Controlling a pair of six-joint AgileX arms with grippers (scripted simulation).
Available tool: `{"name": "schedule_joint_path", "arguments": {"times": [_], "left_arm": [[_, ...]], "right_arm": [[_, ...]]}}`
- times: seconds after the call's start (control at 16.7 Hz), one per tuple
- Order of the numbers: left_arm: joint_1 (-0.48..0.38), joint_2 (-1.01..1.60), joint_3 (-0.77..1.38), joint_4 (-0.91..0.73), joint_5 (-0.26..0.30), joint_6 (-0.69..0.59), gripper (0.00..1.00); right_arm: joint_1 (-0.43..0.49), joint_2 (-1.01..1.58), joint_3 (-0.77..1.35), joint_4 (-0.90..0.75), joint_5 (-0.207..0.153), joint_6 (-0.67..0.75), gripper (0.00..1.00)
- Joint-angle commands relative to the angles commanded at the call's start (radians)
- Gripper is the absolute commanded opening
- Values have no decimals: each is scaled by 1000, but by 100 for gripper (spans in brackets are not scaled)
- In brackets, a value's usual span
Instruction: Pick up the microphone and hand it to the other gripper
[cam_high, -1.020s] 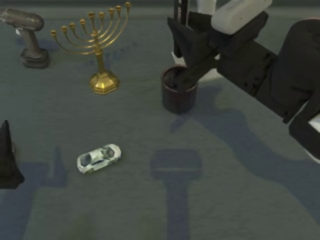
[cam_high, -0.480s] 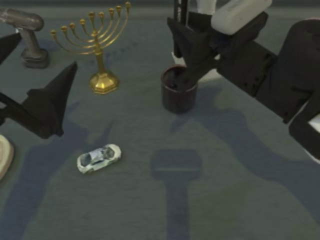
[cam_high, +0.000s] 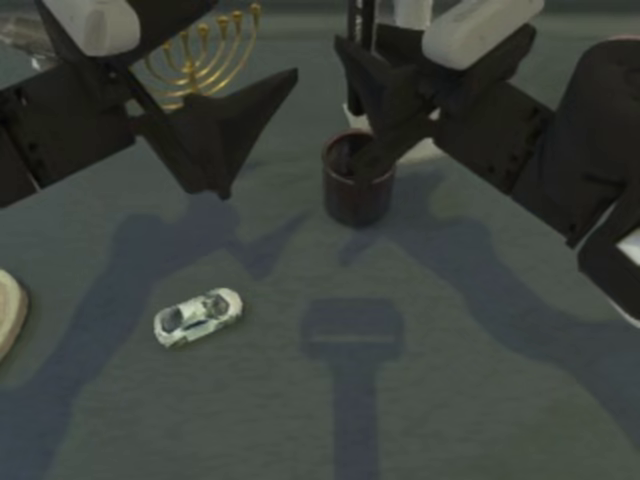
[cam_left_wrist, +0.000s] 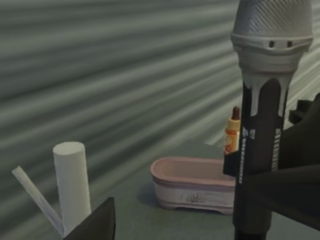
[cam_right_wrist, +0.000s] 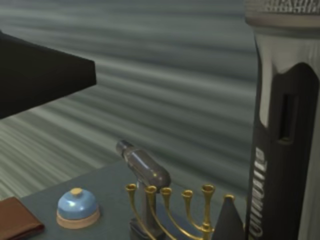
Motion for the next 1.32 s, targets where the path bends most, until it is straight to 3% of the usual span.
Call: {"name": "schedule_joint_path", "arguments": {"times": [0.48,1.02,1.26,1.32], "left_arm": [[-15,38,28,13,5,0,100],[-190,356,298,59,-161,7,100],[-196,366,307,60,-168,7,100],[-196,366,307,60,-168,7,92]], "right_arm": [[0,0,0,0,0,0,0],[0,0,0,0,0,0,0],[0,0,0,0,0,0,0],[0,0,0,0,0,0,0]]}}
